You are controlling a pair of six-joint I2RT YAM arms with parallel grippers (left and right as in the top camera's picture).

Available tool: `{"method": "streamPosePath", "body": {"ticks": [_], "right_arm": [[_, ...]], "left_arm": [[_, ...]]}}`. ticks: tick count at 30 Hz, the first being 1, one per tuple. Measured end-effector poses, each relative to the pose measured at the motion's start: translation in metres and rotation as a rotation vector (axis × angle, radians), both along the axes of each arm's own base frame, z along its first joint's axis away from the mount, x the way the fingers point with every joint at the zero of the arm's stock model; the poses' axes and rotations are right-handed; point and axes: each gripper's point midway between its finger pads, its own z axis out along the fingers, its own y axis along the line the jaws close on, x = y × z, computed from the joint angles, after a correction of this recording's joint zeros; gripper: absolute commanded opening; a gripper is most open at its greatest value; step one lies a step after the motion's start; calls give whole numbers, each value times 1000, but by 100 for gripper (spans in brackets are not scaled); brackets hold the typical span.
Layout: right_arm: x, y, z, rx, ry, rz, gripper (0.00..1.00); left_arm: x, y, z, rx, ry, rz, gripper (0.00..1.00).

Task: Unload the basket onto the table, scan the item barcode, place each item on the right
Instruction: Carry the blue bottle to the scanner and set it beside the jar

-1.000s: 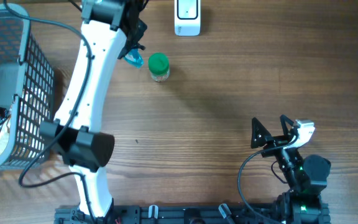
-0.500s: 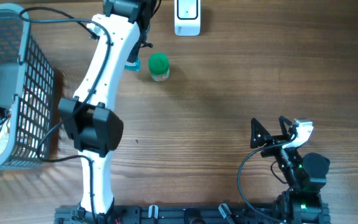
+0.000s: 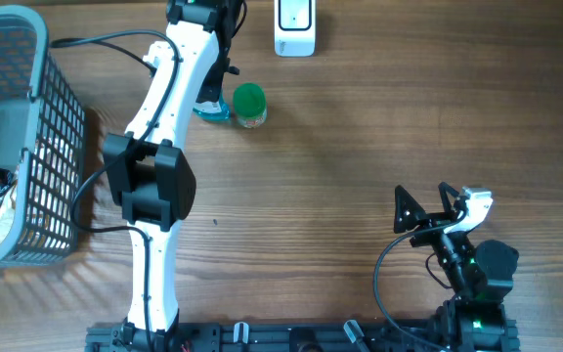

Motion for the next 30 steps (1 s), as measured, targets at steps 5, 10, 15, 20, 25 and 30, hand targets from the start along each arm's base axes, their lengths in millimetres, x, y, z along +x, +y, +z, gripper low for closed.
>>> {"method": "streamPosePath", "body": {"ticks": [5, 10, 15, 20, 25, 30], "right_arm": [[0, 0, 0, 0, 0, 0, 100], [0, -1, 0, -1, 2, -3, 100], [0, -1, 0, -1, 2, -3, 100], [0, -1, 0, -1, 2, -3, 100], [0, -1, 0, -1, 2, -3, 100], [0, -1, 0, -1, 2, -3, 100]], "left_arm": [[0, 0, -4, -3, 3, 17, 34], [-6, 0, -18, 18, 29, 27, 44], [-6, 1, -18, 31, 27, 26, 73], [-13, 2, -16, 37, 48, 30, 93], [-15, 2, -16, 35, 54, 27, 90], [-2, 2, -14, 13, -1, 33, 93]]}}
